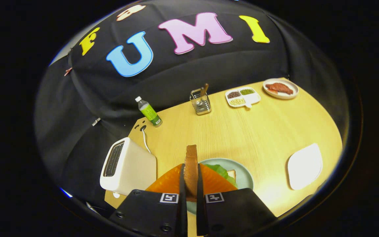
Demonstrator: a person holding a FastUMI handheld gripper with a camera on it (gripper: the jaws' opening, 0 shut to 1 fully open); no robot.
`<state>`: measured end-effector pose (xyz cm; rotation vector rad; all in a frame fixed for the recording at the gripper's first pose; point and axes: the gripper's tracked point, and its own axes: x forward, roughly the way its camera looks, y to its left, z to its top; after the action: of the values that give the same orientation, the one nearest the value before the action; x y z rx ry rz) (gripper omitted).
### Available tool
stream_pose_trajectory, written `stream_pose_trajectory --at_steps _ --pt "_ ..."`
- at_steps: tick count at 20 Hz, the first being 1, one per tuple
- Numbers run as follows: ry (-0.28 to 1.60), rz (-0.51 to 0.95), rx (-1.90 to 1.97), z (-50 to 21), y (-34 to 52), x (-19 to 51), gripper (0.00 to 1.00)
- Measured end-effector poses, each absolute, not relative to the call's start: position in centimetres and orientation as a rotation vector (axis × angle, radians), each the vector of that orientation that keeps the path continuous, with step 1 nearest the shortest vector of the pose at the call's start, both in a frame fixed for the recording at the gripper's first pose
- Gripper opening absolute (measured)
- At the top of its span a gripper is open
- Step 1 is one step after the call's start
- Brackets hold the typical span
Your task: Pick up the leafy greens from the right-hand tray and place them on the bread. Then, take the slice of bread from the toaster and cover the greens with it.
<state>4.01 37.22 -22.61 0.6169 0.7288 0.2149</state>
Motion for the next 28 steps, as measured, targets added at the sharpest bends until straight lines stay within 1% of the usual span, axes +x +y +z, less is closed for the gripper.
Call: stream_pose_trajectory --at_steps 4,7,10,14,16,17,18,21,26,28 --pt "0.762 0.211 0.805 -24.7 38.9 4.1 0.15" --pt "0.777 0.167 0.847 -27.1 38.3 4.3 0.15" --pt "0.801 0.133 0.769 -29.8 36.7 3.7 0.15" --pt "0.848 0.145 0.626 -33.0 35.6 2.3 0.17" --pt "0.849 0.150 0.577 -33.5 35.2 2.1 0.23" --pt "0.846 0.152 0.556 -33.6 34.9 2.1 0.31" --pt "0.847 0.150 0.536 -33.7 34.7 2.2 0.35" --pt "0.864 0.139 0.486 -34.2 33.9 2.1 0.54" --pt "0.862 0.130 0.473 -34.1 33.0 2.1 0.75" --pt "0.856 0.143 0.478 -33.8 33.2 2.1 0.81"
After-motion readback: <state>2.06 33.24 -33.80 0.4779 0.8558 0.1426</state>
